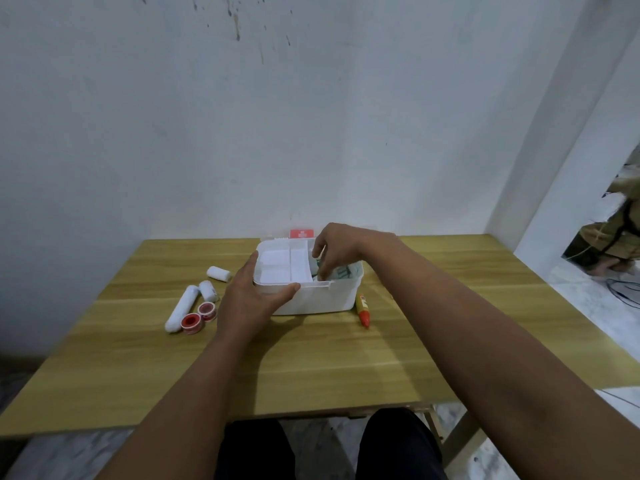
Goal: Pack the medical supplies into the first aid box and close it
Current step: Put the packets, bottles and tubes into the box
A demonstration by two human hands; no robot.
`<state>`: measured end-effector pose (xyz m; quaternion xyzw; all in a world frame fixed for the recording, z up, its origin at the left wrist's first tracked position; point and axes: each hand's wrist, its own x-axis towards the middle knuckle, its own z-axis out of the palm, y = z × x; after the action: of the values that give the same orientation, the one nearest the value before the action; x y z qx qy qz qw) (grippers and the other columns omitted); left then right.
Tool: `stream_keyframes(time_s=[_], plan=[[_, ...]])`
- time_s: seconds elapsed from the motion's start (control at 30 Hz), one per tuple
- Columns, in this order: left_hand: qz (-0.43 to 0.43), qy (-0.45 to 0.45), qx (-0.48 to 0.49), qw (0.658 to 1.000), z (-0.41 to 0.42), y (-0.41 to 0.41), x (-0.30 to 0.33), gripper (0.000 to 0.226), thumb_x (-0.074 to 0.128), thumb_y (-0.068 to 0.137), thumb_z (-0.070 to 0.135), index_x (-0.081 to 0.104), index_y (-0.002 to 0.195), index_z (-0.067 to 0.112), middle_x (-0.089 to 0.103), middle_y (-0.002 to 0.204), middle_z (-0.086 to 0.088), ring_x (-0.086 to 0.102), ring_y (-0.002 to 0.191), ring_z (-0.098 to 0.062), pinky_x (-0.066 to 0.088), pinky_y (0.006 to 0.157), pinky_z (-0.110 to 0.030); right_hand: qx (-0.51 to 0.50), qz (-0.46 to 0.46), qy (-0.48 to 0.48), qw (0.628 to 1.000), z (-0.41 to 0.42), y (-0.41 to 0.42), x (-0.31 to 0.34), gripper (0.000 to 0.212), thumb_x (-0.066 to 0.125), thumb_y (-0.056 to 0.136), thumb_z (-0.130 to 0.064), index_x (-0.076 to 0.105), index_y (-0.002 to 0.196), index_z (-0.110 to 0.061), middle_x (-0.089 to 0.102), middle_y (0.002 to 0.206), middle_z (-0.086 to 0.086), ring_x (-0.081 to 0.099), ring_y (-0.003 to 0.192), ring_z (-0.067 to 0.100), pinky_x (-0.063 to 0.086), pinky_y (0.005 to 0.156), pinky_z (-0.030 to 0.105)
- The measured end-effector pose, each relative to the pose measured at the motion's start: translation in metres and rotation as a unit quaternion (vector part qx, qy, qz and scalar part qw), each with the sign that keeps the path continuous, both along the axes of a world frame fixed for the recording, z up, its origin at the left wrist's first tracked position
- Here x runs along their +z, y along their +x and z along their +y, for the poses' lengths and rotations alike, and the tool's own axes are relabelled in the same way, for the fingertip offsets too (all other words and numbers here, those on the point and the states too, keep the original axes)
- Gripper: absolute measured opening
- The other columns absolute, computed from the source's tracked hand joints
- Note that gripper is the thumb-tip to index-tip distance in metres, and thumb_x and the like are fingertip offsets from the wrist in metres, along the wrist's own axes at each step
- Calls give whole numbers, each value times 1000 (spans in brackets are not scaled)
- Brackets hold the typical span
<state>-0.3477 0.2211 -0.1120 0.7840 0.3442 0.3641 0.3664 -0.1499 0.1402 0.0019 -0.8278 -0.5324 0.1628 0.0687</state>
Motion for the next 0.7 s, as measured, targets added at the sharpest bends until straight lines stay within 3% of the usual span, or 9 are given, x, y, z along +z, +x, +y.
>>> stream_keyframes(time_s=[0.13,0.3,0.47,0.63,0.7], plan=[[13,3,3,1000,0,1,0,103,85,68,61,34,155,36,48,154,6,46,137,-18,51,99,-44,19,-51,-63,997,-1,-2,8,39,86,77,-19,77,116,-18,67,119,-1,64,106,21,59,88,35],[12,6,-6,1000,1,1,-1,104,85,68,61,34,155,36,48,153,7,46,137,-18,51,100,-43,21,-91,-105,990,6,-3,1,37,82,73,-17,77,110,-15,74,112,3,71,100,23,62,89,41],[9,4,-13,1000,1,2,0,101,86,70,56,34,155,36,48,153,5,47,136,-20,51,98,-43,14,-13,-63,998,5,1,-10,21,78,84,-8,80,102,-17,72,108,-4,69,103,20,61,91,36],[6,-5,-16,1000,3,0,-1,103,84,68,62,33,154,39,49,151,8,48,133,-17,54,97,-42,2,79,18,997,-2,0,-29,26,77,84,-2,77,107,-14,72,101,-4,69,98,17,56,77,24],[8,-6,-14,1000,3,-1,-2,104,83,67,64,33,155,38,49,152,8,48,134,-17,54,97,-43,-22,113,38,993,-5,2,-26,27,80,82,-5,76,107,-13,75,102,1,71,95,18,61,77,29]])
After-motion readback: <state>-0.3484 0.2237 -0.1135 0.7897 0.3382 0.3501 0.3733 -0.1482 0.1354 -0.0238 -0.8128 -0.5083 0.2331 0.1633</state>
